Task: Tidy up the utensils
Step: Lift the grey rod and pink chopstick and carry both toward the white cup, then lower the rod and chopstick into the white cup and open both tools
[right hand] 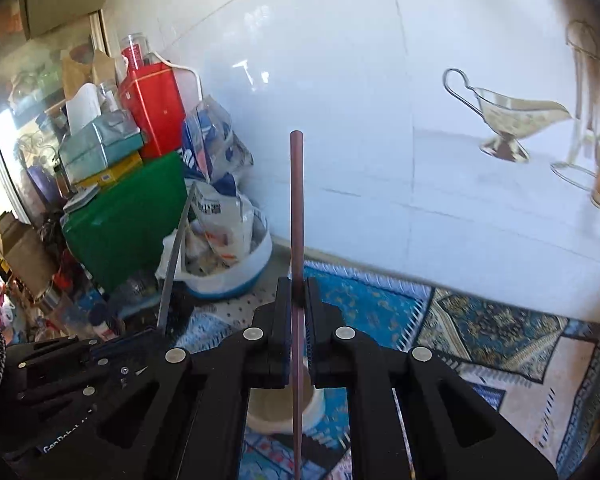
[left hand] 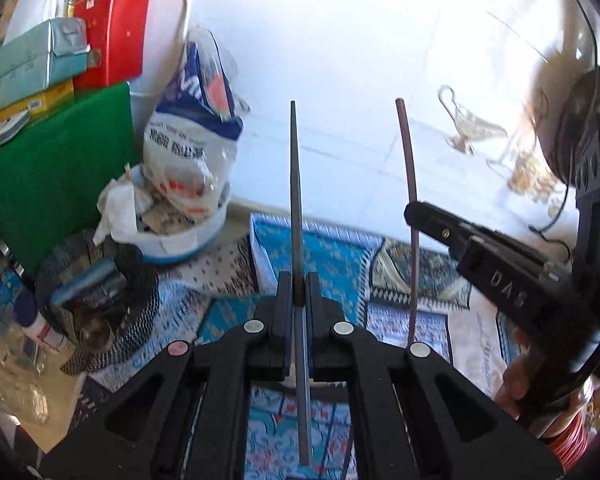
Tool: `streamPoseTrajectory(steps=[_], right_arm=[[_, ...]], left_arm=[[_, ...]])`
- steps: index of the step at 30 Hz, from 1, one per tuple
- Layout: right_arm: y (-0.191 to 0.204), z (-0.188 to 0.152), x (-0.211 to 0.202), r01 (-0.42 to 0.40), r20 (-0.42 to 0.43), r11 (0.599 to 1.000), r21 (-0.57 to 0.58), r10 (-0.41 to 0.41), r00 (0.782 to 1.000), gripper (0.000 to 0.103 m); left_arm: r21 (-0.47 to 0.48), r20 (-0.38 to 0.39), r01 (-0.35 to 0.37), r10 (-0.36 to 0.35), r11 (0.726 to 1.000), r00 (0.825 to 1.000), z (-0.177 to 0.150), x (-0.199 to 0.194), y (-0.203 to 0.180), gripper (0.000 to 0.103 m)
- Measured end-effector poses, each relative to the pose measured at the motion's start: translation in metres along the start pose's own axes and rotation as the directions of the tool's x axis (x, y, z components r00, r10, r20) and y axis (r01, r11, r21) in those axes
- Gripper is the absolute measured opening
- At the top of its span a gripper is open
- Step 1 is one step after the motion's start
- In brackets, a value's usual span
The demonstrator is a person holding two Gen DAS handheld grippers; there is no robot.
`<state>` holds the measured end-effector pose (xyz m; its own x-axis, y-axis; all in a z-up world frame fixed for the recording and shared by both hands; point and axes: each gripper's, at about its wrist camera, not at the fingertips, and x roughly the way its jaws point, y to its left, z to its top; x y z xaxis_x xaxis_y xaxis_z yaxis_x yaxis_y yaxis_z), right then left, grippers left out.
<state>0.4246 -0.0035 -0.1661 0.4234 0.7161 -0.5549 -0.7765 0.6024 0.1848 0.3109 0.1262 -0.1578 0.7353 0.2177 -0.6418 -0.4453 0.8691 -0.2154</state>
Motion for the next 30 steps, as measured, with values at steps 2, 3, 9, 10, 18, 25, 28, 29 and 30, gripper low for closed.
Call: streamPoseTrajectory(steps=[2,3,9,10,18,25,28,29,30], right_arm=[[0.0,0.004,0.01,-0.01,0.011,1.0,0.008,0.01,1.0,0.006],[0.0,0.006,0.016,-0.014,0.009,1.0,0.009,0.014,1.0,0.006],[-0.004,0.009,0.047,-0.02,0.023,1.0,0.019,0.019,1.0,0.006],[-0.006,0.008,0.05,-0.018,0.027,1.0,0.02,0.018,0.999,0.006],[-0.028,-0.007,0.072,-0.018,0.006,0.999,0.052,0.017,1.0,0.006],[-0.033,-0.023,0.072,-0.021,-0.04,0.999,0.048,0.023,0.999,0.006],[-0.03,-0.027,0.066,-0.014,-0.062,1.0,0.028,0.015,0.998,0.006],[-0.029,-0.029,0.065,-0.008,-0.071,1.0,0.02,0.009,0.997,0.006],[-0.028,-0.03,0.063,-0.005,-0.082,1.0,0.013,0.006,0.997,0.006]], left_arm=[[-0.023,0.019,0.0,0.001,1.0,1.0,0.008,0.007,0.004,0.004],[-0.041,0.027,0.009,-0.008,0.999,1.0,0.013,0.012,0.006,0.004],[-0.065,0.064,-0.013,0.017,0.998,0.998,0.03,0.051,0.008,0.003],[-0.067,0.066,-0.016,0.02,0.998,0.998,0.03,0.057,0.009,0.003],[-0.12,0.023,-0.014,0.017,0.993,1.0,0.019,0.104,0.023,0.003],[-0.088,-0.052,-0.024,0.02,0.996,0.998,-0.005,0.12,0.023,0.004],[-0.063,-0.086,-0.017,0.011,0.998,0.996,-0.015,0.118,0.021,0.004],[-0.057,-0.095,-0.012,0.007,0.998,0.995,-0.018,0.117,0.019,0.004],[-0.052,-0.105,-0.005,0.0,0.999,0.994,-0.02,0.116,0.019,0.003]])
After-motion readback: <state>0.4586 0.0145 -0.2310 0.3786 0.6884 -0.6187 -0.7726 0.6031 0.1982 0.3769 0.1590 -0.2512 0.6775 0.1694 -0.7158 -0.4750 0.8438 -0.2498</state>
